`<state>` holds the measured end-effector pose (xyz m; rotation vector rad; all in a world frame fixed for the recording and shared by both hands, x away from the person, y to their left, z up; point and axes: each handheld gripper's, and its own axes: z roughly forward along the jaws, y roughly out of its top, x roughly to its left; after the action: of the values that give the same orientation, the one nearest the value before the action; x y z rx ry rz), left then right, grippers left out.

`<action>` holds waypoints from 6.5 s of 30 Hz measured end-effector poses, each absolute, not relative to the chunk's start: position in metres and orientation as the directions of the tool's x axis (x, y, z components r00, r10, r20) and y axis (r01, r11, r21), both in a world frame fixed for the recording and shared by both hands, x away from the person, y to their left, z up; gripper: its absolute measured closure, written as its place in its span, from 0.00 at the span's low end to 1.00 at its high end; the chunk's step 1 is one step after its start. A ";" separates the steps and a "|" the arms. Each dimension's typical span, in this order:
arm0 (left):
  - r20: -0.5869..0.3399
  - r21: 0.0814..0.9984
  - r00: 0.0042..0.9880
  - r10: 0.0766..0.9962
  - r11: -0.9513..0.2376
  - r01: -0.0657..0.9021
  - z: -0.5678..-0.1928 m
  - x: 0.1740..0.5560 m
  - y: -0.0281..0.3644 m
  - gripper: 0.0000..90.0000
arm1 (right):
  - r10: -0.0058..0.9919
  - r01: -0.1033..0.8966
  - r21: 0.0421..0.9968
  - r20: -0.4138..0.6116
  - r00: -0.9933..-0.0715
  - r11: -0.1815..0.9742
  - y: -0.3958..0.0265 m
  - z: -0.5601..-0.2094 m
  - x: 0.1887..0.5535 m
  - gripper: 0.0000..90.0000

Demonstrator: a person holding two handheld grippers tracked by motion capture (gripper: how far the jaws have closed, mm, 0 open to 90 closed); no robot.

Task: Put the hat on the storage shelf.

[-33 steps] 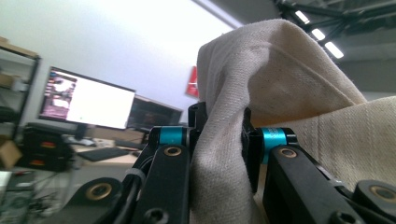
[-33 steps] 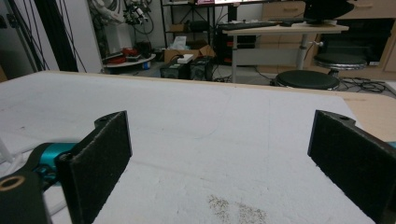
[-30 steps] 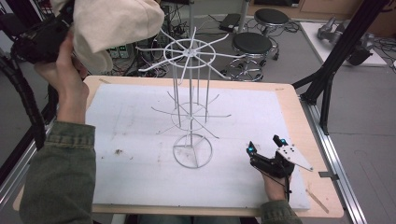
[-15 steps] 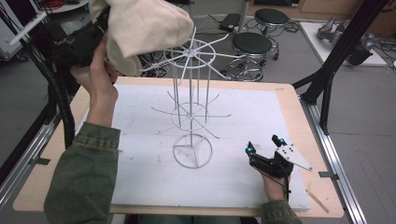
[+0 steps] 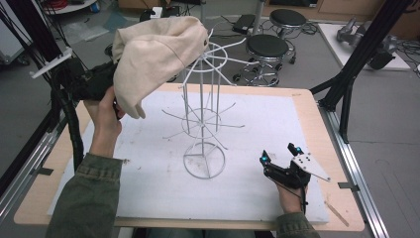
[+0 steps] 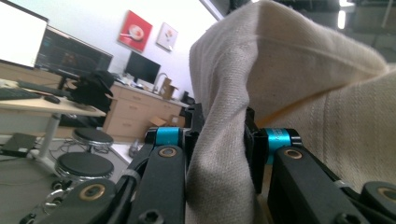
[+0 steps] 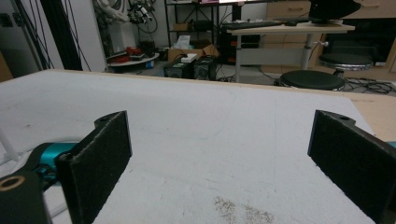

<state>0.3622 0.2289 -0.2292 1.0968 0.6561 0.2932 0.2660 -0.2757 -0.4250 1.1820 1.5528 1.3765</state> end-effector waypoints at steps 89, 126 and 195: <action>-0.003 0.967 0.227 0.974 0.061 -0.248 -0.271 0.293 0.244 0.23 | 0.951 0.161 0.987 0.063 -0.302 -0.014 -0.277 -0.424 0.265 0.06; 0.008 0.992 0.026 1.000 -0.004 -0.126 -0.369 0.254 0.282 0.25 | 0.960 0.155 0.988 0.030 -0.279 0.015 -0.276 -0.425 0.252 0.06; -0.080 0.997 0.001 0.997 0.080 -0.004 -0.443 0.231 0.308 0.23 | 0.962 0.204 0.978 0.093 -0.256 -0.040 -0.279 -0.431 0.238 0.06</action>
<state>0.2313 0.3083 -0.4431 1.1469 1.2423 1.1513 0.2376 -0.2792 -0.4309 1.2695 1.5262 1.3583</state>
